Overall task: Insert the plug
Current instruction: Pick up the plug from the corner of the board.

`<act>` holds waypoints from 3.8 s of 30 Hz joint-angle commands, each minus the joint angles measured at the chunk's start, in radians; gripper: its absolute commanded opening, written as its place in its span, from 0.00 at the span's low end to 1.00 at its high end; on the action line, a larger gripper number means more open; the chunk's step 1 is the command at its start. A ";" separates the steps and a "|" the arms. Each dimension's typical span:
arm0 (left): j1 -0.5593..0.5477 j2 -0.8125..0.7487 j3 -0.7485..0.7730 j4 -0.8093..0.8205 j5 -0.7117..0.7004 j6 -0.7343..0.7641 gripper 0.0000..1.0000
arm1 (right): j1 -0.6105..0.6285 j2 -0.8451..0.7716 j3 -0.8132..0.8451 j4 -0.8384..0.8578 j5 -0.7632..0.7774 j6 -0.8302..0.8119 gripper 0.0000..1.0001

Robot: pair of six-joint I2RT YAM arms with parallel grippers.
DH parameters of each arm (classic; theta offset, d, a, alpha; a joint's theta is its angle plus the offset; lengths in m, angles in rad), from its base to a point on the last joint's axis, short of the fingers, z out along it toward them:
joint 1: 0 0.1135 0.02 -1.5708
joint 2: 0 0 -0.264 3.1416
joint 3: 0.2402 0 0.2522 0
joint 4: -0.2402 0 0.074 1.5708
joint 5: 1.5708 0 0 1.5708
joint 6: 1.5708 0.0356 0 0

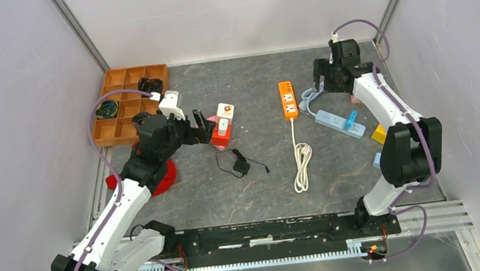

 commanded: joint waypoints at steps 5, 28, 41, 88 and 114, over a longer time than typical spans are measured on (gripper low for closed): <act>-0.003 -0.021 -0.018 0.040 0.045 0.000 1.00 | -0.092 0.164 0.110 0.100 0.346 -0.245 0.93; -0.002 -0.005 -0.015 0.053 0.085 0.028 1.00 | -0.246 0.441 0.281 0.088 0.159 -0.365 0.86; -0.003 -0.009 -0.015 0.060 0.097 0.022 1.00 | -0.228 0.320 0.275 0.079 0.111 -0.333 0.40; -0.109 0.187 0.017 0.769 0.606 -0.381 1.00 | 0.407 -0.490 -0.471 1.240 -0.747 0.522 0.28; -0.135 0.135 0.039 0.420 0.502 0.237 0.35 | 0.414 -0.471 -0.293 0.710 -0.618 0.321 0.98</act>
